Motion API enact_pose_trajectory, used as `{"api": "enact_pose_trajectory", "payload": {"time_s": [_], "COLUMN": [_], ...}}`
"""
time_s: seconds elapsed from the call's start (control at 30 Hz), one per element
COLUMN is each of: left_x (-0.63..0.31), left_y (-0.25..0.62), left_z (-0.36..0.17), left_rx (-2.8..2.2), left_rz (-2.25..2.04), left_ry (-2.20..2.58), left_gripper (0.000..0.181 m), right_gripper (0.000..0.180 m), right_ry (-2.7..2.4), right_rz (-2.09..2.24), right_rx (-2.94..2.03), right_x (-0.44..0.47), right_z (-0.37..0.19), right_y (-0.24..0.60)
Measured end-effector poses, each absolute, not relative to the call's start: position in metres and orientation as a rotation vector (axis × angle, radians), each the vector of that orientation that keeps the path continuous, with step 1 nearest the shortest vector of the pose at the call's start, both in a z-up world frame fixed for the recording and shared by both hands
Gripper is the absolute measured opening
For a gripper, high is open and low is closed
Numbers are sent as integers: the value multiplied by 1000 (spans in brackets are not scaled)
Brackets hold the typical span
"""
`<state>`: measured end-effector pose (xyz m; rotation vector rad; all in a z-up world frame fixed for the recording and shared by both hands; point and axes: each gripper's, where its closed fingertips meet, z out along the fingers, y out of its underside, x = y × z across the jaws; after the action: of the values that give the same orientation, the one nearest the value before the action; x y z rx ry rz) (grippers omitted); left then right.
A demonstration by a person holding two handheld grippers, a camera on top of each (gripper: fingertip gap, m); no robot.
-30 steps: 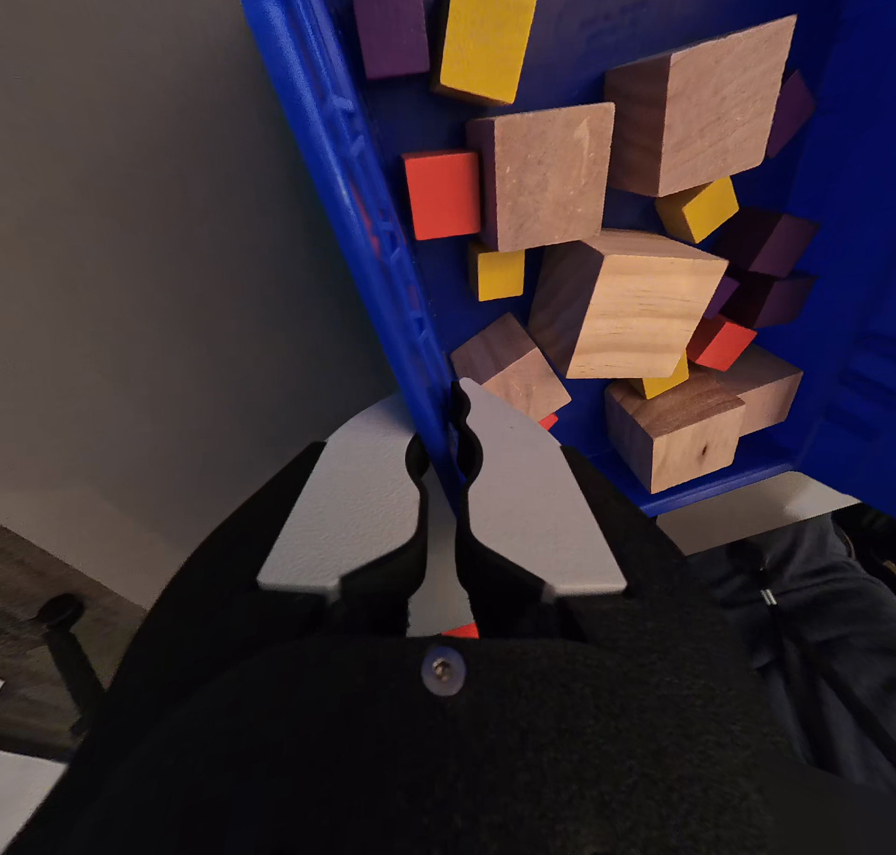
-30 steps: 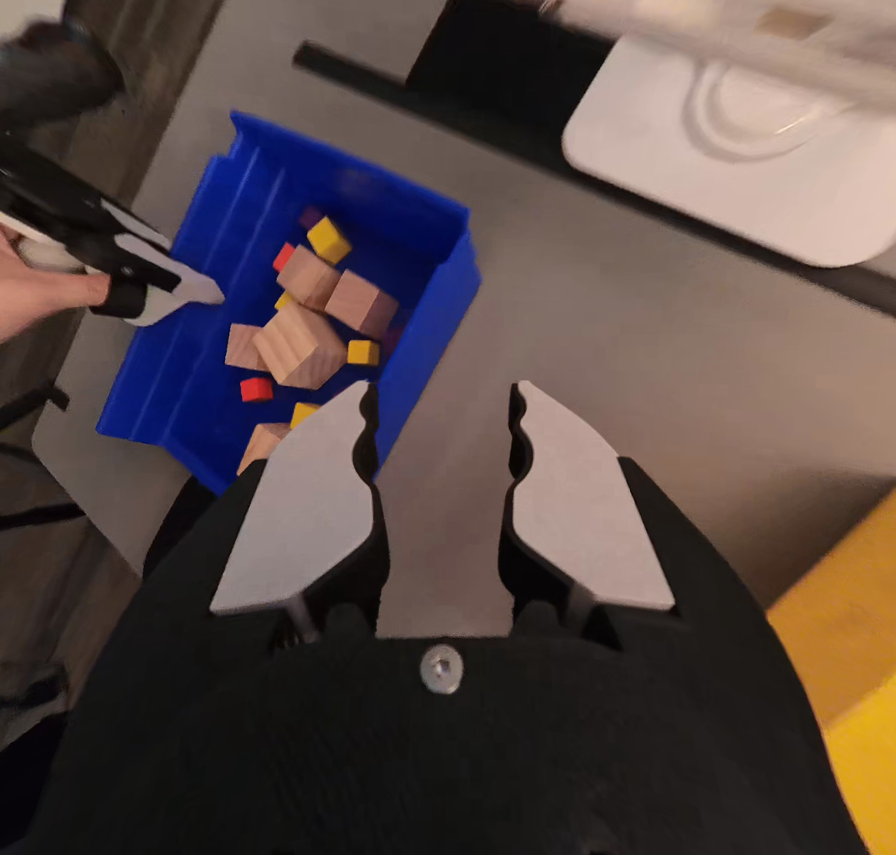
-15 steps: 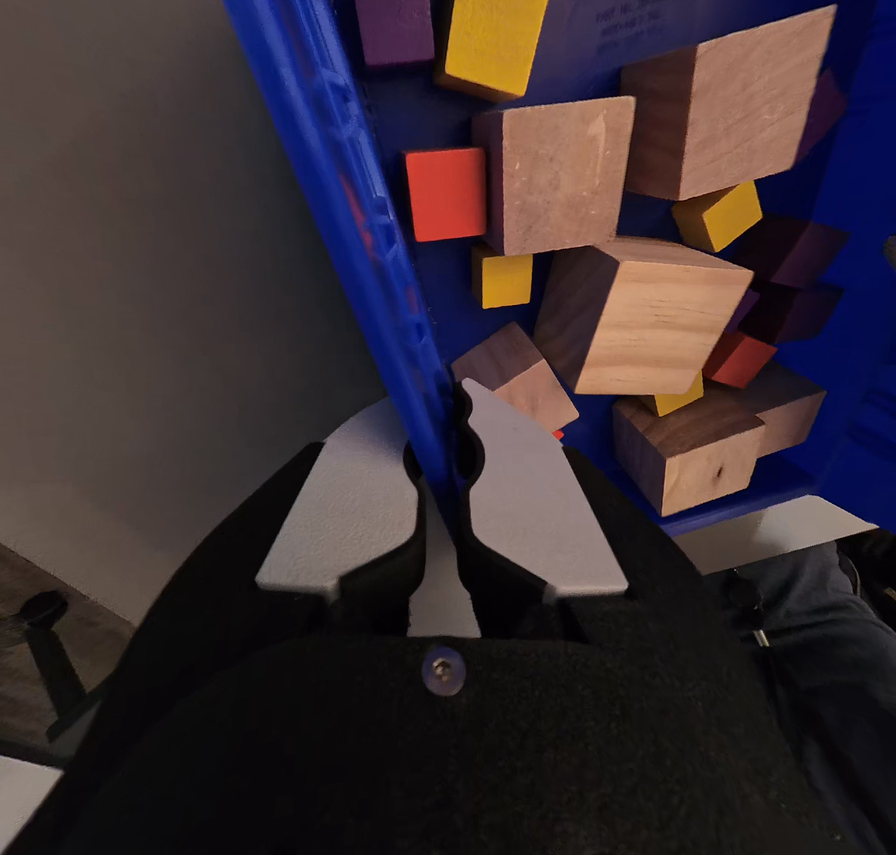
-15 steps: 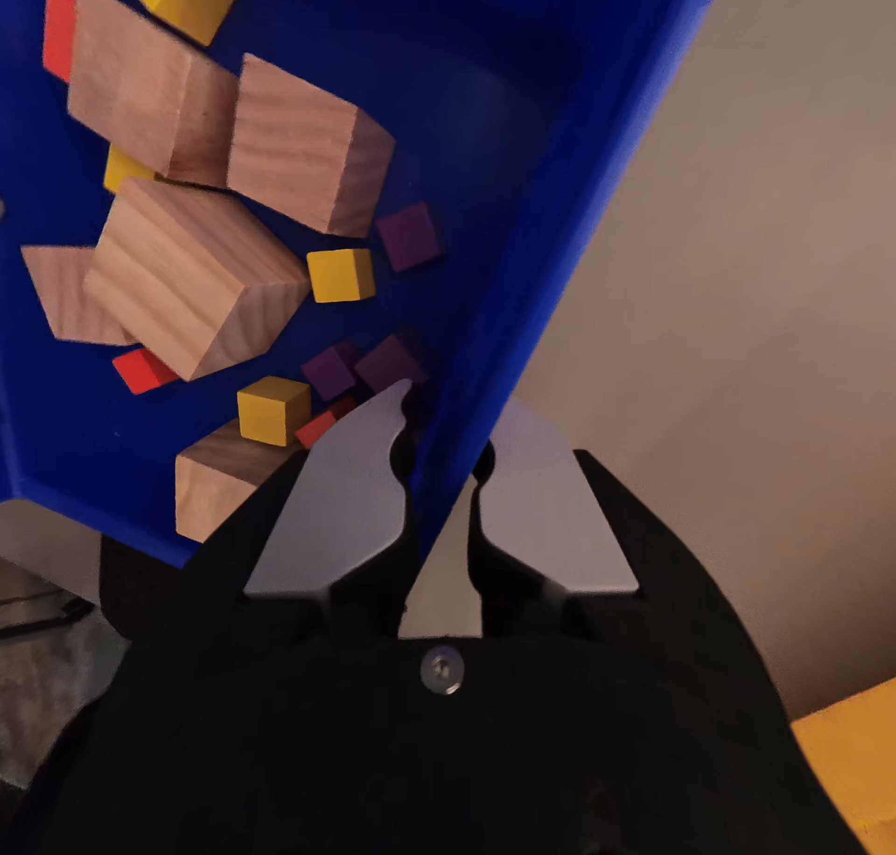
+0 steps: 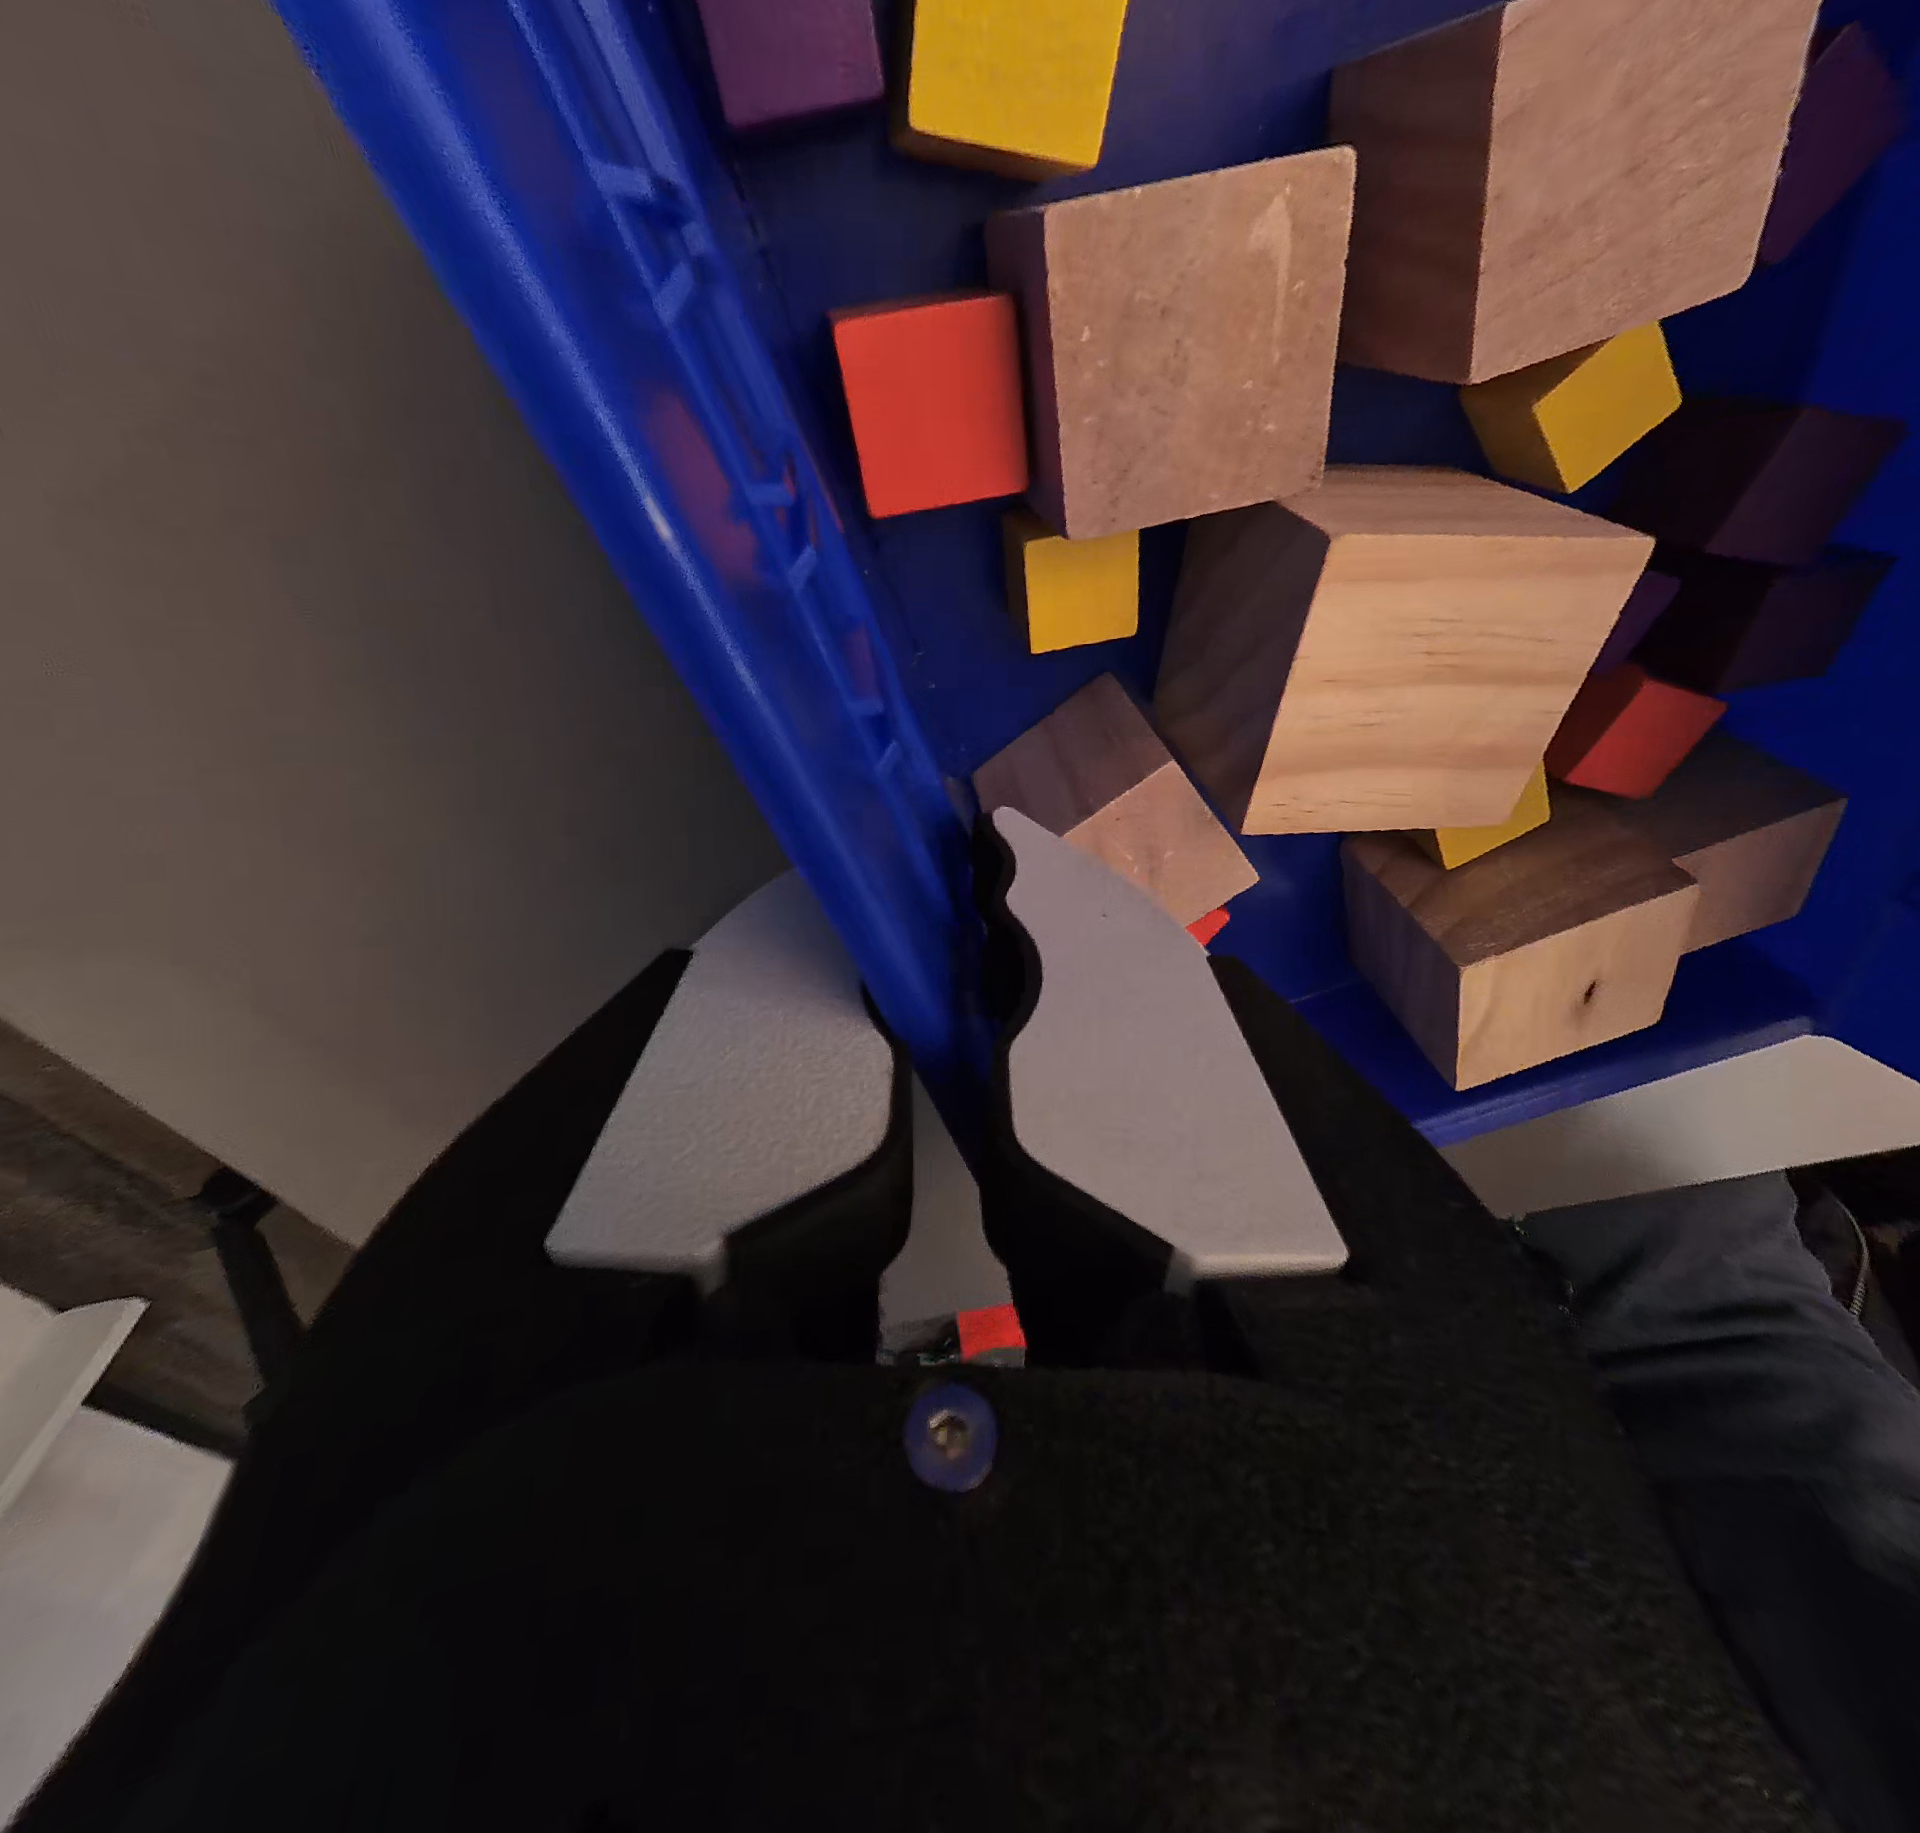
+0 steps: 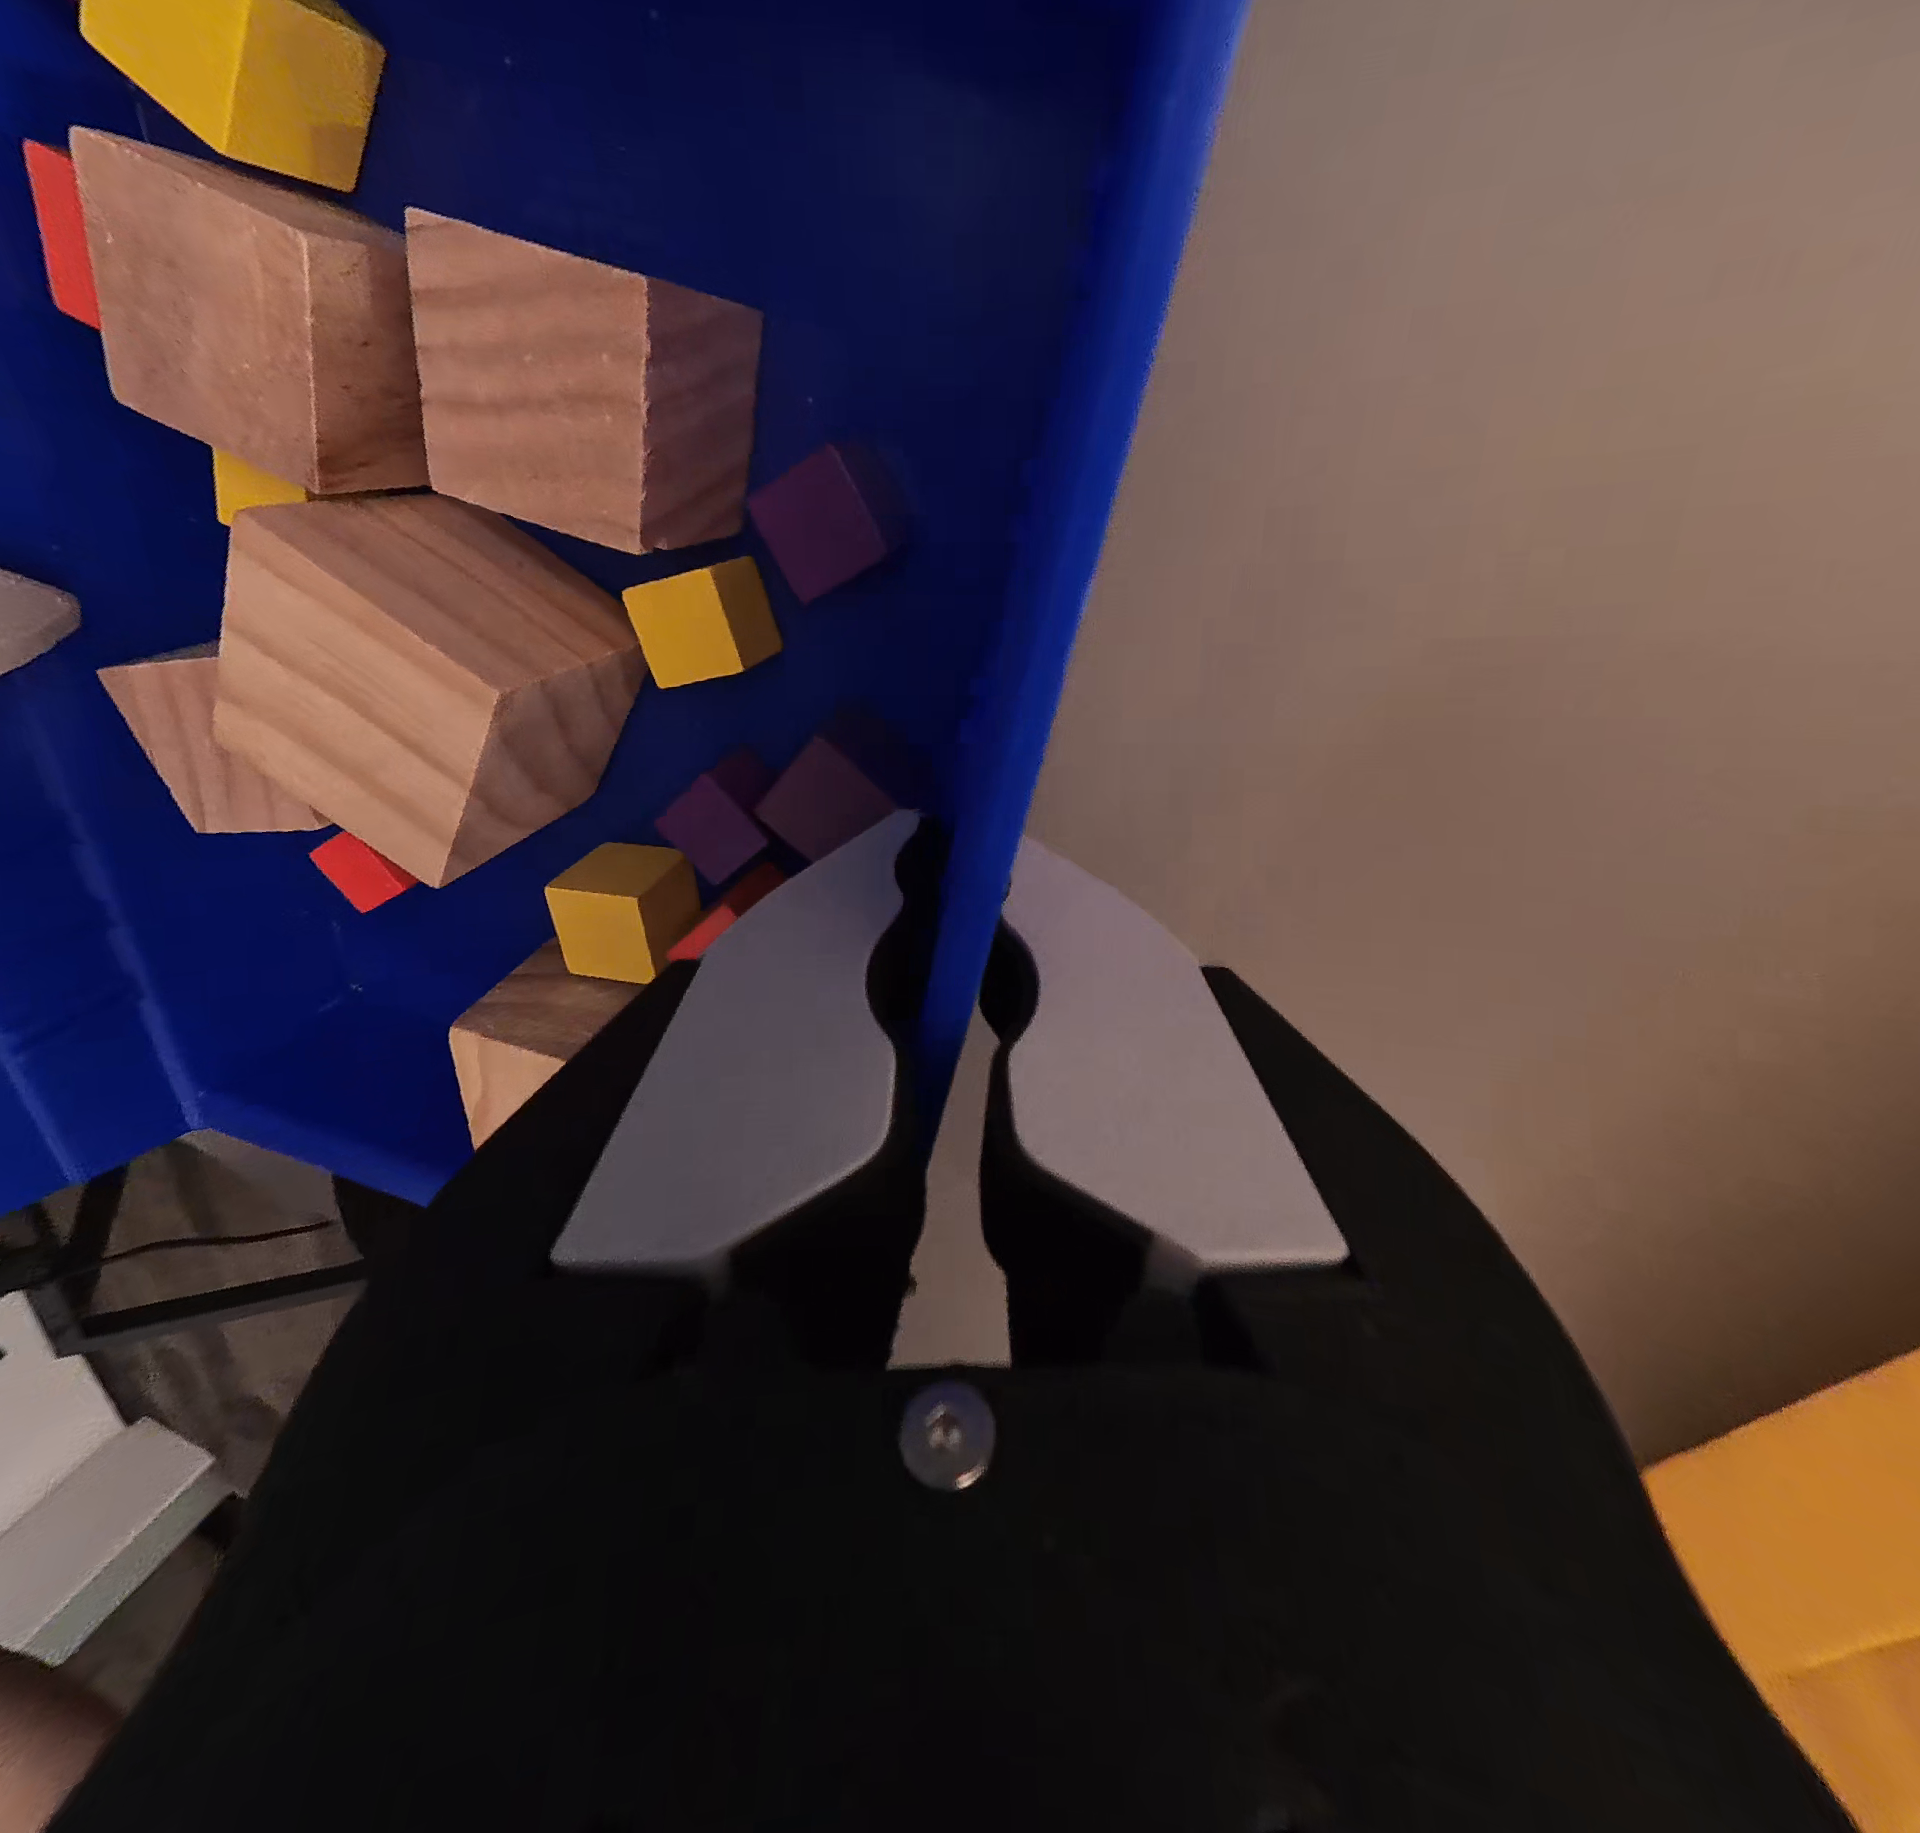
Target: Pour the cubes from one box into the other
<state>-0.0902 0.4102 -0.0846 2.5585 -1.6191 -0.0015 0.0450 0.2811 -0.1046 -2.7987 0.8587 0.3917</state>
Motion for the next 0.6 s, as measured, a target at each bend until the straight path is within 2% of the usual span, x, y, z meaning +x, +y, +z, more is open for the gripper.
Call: {"api": "enact_pose_trajectory", "payload": {"time_s": [0.2, 0.37, 0.6], "left_x": [-23, 57, 174], "left_y": [380, 325, 209], "left_z": [-20, 35, 49], "left_rx": [2572, 2562, 2424], "left_rz": [-74, -32, 217], "left_ry": [-1751, -1905, -2081], "left_gripper": [9, 9, 9], "right_gripper": [6, 6, 6], "right_ry": [901, 961, 1160], "right_rz": [439, 335, 126], "right_rx": [-2689, -2612, -2536], "right_x": [102, 173, 269], "right_z": [-54, 4, 43], "right_y": [246, 184, 52]}}
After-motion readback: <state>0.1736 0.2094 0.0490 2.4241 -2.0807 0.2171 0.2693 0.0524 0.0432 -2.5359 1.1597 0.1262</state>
